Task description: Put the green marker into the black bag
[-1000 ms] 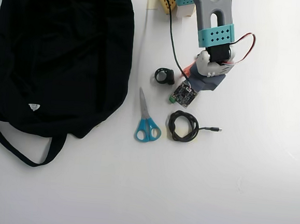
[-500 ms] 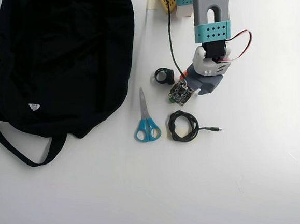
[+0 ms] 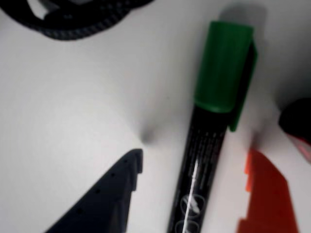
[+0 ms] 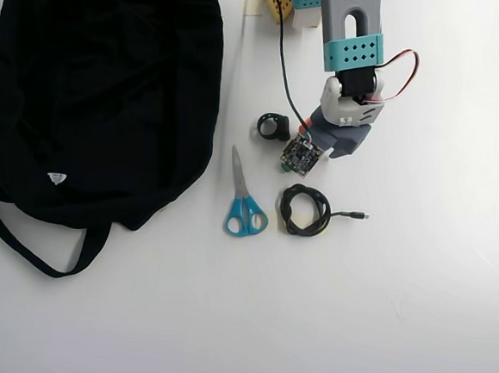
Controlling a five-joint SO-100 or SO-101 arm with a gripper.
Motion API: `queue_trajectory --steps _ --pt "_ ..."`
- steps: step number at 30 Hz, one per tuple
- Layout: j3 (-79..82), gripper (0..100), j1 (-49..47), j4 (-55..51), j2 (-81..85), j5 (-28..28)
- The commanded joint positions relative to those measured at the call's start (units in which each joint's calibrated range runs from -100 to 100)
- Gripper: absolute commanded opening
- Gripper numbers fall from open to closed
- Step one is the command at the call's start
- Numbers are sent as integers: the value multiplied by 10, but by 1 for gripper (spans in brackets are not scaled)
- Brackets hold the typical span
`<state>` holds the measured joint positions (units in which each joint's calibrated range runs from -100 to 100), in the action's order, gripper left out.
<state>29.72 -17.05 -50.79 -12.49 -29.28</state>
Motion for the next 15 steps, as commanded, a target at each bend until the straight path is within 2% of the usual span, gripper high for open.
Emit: queue_trajectory --steps 1,15 --pt "31 27 -8 -2 -9 -3" --pt "59 27 -8 -28 -14 -3"
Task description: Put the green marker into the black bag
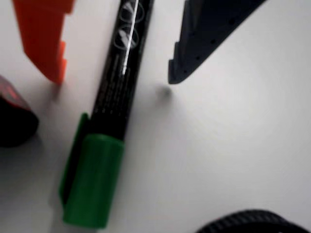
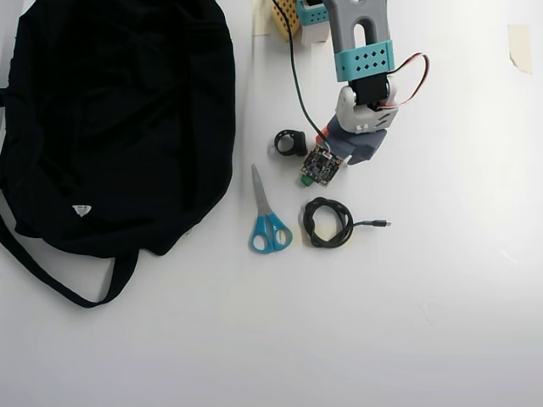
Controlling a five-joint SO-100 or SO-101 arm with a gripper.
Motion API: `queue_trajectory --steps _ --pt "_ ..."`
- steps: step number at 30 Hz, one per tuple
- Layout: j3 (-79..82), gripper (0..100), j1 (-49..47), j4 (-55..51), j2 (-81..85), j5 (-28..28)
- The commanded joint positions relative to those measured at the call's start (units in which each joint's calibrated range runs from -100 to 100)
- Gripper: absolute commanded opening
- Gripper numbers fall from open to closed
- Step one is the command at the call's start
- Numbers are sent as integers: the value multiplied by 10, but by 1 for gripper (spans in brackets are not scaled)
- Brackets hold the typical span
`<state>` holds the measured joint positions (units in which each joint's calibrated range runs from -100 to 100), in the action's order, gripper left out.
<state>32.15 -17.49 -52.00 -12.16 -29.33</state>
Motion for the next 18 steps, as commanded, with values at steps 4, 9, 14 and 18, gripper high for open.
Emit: queue_trajectory --steps 4,9,14,18 --pt "38 27 -5 -20 -18 -2" --pt "39 27 -9 -20 -18 -2" --pt "38 27 -9 -14 -18 -2" --pt "36 27 -10 -14 -18 -2"
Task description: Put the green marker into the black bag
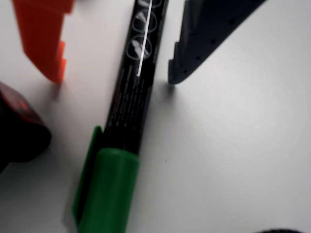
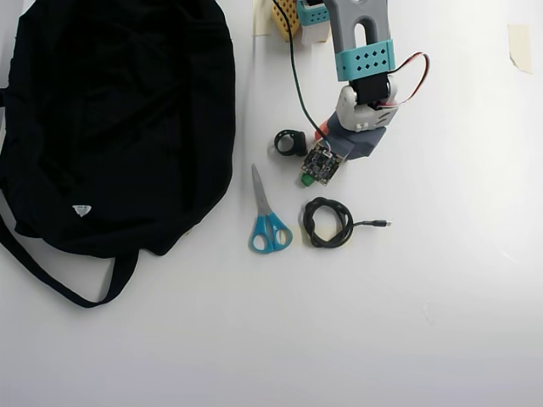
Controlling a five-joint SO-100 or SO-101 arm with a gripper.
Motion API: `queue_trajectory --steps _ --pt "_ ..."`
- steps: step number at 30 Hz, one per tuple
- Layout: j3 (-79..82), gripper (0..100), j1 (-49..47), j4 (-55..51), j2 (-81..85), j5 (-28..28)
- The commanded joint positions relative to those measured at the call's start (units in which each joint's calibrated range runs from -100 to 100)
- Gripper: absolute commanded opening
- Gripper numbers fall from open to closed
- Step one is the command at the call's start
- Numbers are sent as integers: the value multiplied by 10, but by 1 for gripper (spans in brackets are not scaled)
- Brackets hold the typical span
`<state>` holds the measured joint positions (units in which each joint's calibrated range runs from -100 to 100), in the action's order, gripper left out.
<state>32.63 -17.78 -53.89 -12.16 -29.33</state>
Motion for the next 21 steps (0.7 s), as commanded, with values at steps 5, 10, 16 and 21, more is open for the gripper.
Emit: queue_trajectory --steps 5,10,16,21 --pt "34 20 -7 4 -18 -2" --pt "34 11 -7 0 -19 -2" --pt "34 9 -7 0 -19 -2" --pt "35 7 -7 -1 -19 -2"
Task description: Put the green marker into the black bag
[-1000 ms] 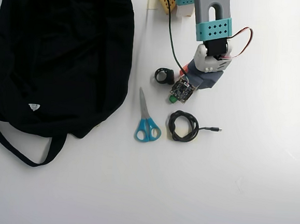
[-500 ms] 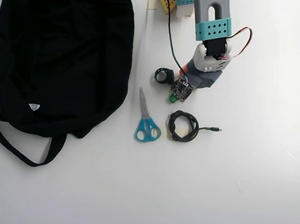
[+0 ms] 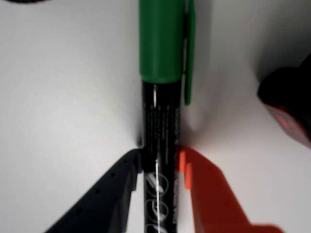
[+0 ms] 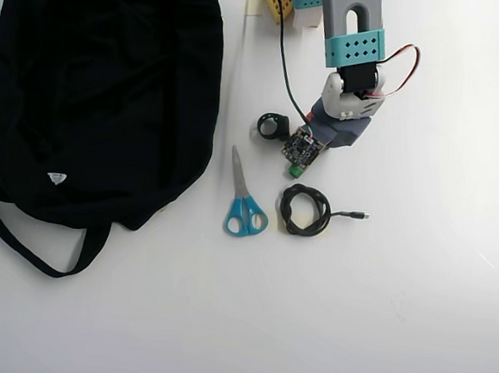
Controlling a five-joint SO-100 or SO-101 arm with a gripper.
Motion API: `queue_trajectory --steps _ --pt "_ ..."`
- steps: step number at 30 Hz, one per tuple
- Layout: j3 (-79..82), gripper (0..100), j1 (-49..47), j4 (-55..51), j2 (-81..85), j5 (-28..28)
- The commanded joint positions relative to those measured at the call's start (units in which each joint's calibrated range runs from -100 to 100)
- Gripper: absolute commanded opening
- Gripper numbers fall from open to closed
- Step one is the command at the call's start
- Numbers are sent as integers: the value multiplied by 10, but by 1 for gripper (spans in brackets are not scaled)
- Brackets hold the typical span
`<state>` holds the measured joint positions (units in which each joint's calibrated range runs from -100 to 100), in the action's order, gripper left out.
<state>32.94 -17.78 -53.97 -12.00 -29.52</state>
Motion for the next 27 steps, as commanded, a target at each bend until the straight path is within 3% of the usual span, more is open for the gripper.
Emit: queue_trajectory --steps 1,20,27 --pt "32 4 -7 0 -20 -1" --pt "21 2 -6 -6 -7 3" --pt "-38 2 -6 -77 -7 4"
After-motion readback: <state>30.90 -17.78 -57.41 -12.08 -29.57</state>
